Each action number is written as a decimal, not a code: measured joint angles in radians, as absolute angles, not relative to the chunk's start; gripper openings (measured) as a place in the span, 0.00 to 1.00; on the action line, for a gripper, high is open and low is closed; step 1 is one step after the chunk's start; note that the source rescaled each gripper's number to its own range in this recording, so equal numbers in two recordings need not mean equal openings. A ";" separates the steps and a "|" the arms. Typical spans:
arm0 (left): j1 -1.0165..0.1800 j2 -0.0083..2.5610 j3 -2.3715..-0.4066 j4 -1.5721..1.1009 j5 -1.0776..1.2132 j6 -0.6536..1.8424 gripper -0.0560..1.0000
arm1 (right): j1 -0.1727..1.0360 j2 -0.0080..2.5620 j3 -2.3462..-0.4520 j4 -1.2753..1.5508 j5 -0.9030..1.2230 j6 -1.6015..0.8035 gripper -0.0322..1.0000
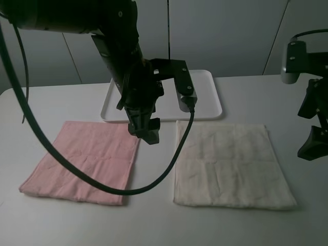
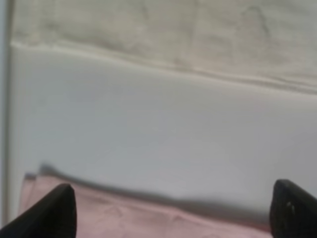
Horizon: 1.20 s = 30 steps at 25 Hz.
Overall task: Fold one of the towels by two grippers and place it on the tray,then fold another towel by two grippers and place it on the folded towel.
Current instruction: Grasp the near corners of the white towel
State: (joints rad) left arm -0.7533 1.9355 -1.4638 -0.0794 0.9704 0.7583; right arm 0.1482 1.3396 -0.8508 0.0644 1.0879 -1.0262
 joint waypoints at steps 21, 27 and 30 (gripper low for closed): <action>-0.986 2.082 -1.399 -0.097 0.909 0.784 1.00 | 0.148 1.338 -0.605 0.118 0.894 -1.379 1.00; -1.042 2.148 -1.399 -0.056 0.905 0.719 1.00 | 0.148 1.338 -0.605 0.124 0.906 -1.393 1.00; -1.044 2.165 -1.399 -0.043 0.905 0.710 1.00 | 0.148 1.338 -0.605 0.124 0.917 -1.395 1.00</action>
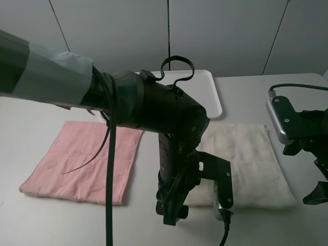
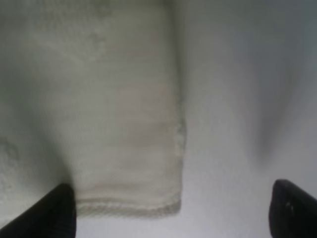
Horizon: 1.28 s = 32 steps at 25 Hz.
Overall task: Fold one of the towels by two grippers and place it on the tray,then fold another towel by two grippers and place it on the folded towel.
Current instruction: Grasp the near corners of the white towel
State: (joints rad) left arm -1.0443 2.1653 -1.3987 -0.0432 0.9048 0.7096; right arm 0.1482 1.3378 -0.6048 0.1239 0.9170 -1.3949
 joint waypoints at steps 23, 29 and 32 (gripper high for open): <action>-1.044 2.180 -1.399 -0.058 0.889 0.708 1.00 | 0.196 1.340 -0.377 0.167 0.670 -1.537 1.00; -1.044 2.180 -1.399 -0.058 0.885 0.708 1.00 | 0.196 1.401 -0.377 0.156 0.641 -1.529 1.00; -1.044 2.180 -1.399 -0.050 0.883 0.708 1.00 | 0.197 1.441 -0.377 0.153 0.619 -1.527 1.00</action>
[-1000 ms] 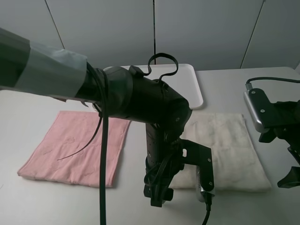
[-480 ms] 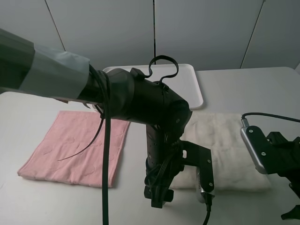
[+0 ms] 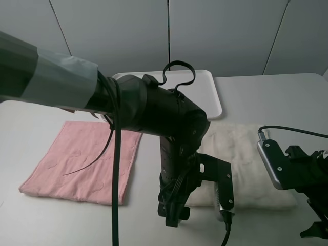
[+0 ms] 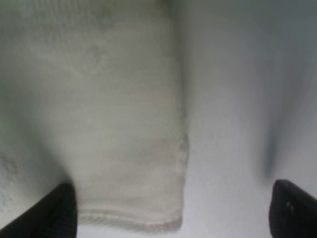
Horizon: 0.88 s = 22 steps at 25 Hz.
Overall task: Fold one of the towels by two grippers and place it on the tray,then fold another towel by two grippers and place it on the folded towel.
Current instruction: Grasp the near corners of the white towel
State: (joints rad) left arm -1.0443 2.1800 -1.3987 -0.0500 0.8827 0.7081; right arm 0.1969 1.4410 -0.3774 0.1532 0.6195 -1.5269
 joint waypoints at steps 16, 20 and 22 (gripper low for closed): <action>-1.044 2.180 -1.399 -0.022 0.883 0.683 1.00 | 0.248 1.559 -0.377 0.019 0.532 -1.374 0.96; -1.044 2.180 -1.399 -0.022 0.883 0.683 1.00 | 0.248 1.569 -0.377 -0.072 0.502 -1.287 0.93; -1.044 2.180 -1.399 -0.022 0.881 0.683 1.00 | 0.248 1.572 -0.377 -0.088 0.494 -1.274 0.88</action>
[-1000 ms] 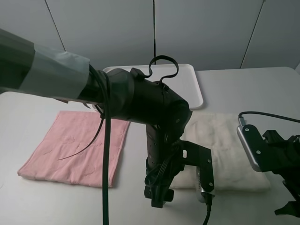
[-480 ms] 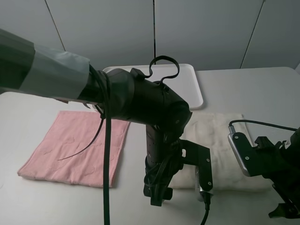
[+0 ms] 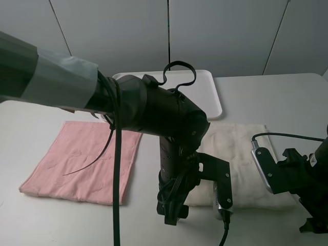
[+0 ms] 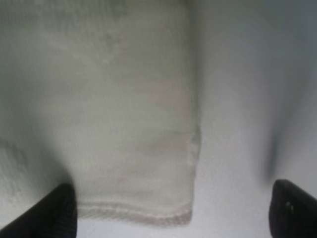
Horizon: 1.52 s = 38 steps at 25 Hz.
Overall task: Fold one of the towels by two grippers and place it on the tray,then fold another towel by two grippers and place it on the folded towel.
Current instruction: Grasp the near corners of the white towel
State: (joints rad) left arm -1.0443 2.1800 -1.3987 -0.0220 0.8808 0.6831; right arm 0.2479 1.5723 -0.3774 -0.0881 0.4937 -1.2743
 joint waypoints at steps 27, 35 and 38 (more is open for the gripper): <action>-1.044 2.180 -1.398 -0.022 0.860 0.683 1.00 | 0.248 1.598 -0.359 -0.106 0.370 -1.229 0.06; -1.044 2.180 -1.398 -0.022 0.812 0.658 1.00 | 0.248 1.598 -0.359 -0.107 0.370 -1.225 0.04; -1.044 2.188 -1.398 0.000 0.812 0.629 1.00 | 0.248 1.598 -0.359 -0.107 0.370 -1.223 0.04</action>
